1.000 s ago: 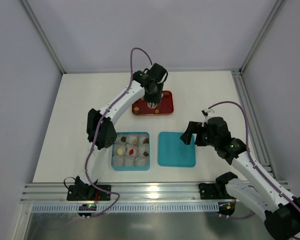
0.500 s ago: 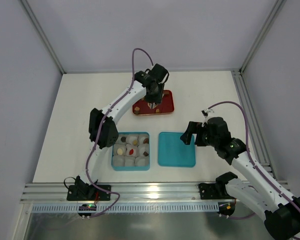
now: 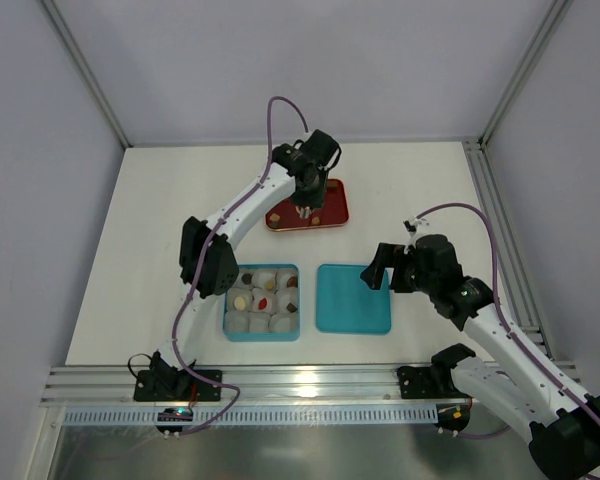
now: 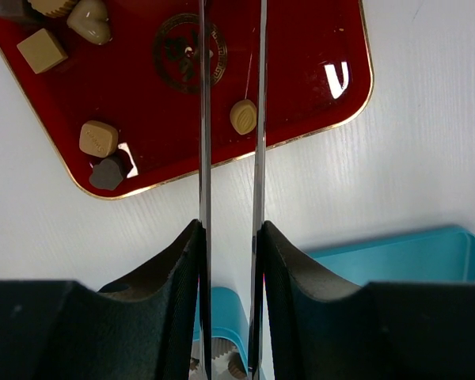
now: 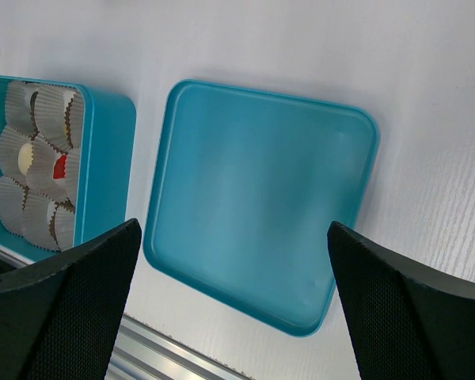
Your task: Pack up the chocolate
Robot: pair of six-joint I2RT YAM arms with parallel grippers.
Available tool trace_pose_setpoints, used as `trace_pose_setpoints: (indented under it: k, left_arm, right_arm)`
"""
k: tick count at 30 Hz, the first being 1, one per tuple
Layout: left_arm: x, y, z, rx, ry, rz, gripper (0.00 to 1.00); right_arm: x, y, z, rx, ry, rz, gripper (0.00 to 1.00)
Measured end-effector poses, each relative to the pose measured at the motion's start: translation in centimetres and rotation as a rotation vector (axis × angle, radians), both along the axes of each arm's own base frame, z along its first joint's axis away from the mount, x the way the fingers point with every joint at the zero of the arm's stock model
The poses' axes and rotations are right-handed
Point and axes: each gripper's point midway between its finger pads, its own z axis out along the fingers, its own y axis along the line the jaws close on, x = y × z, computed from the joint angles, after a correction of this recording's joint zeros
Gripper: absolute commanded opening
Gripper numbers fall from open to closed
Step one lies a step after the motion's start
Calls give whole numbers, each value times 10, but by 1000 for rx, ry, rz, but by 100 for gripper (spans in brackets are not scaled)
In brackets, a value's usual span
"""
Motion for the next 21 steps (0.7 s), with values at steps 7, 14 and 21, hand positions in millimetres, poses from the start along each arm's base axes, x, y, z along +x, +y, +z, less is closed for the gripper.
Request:
trace_pose_setpoints:
  k: [7,14,21]
  left_arm:
    - [1,2,0,10,-5,7,33]
    - [-2,6,-4,26,4,9,32]
    - [-11,14,-1,41,19,4,31]
  right_arm:
    - [0,0,0,0,0,0,100]
    - [0,0,1,1,-2,0,100]
    - [0,0,1,2,-2,0,100]
